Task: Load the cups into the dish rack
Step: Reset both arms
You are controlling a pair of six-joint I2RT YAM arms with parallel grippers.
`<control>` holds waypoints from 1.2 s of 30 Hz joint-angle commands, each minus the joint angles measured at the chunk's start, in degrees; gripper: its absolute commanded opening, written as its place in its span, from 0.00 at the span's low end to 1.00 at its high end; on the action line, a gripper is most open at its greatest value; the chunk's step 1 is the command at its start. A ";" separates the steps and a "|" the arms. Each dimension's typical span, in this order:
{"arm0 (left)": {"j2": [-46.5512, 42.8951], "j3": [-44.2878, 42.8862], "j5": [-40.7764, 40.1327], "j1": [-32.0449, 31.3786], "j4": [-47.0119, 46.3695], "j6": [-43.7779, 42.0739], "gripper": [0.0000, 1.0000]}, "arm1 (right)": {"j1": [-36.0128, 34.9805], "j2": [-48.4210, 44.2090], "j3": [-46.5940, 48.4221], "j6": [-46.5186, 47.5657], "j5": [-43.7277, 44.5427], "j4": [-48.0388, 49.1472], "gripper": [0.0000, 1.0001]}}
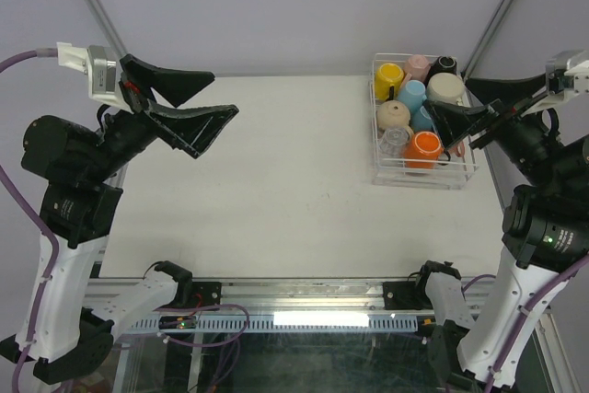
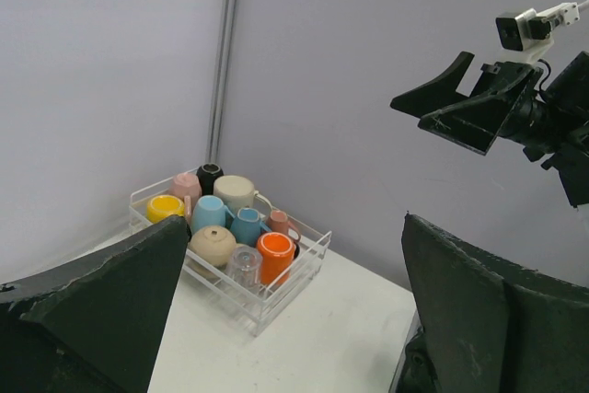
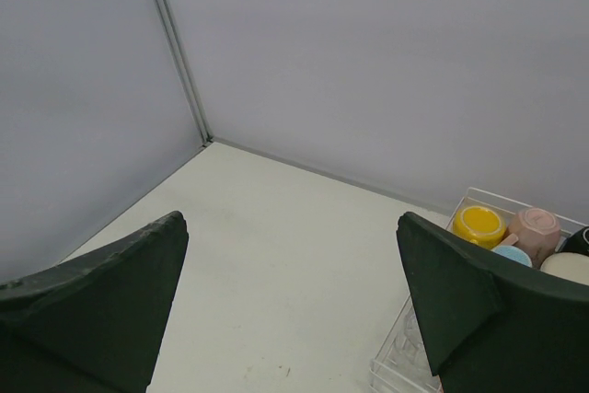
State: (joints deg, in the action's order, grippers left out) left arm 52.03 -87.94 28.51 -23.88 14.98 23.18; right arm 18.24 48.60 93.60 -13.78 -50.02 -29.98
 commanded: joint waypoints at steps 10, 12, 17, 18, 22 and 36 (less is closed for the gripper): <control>-0.26 0.58 -1.42 0.66 0.94 -1.91 0.99 | 0.22 -1.14 -0.53 -2.32 8.22 -0.99 0.99; -0.26 0.58 -1.52 0.70 0.94 -1.91 0.99 | 0.26 -0.99 -0.77 -1.91 8.10 -0.84 0.99; -0.17 0.88 -1.62 0.72 0.97 -2.20 0.99 | 0.06 -0.94 -0.95 -0.75 8.27 -0.81 0.99; -0.15 0.99 -1.73 0.69 0.95 -2.36 0.99 | 0.04 -0.88 -1.04 -0.68 8.23 -0.79 0.99; -0.17 1.52 -2.01 0.69 0.86 -2.70 0.99 | -0.05 -0.81 -1.35 -0.69 8.55 -0.58 0.99; -0.17 2.15 -2.08 0.71 0.59 -3.06 0.99 | -0.13 -0.68 -1.71 0.10 9.71 -0.67 0.99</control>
State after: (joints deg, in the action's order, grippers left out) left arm 52.12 -86.24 27.09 -23.88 15.66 20.36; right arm 18.24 47.79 91.92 -14.46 -41.25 -31.64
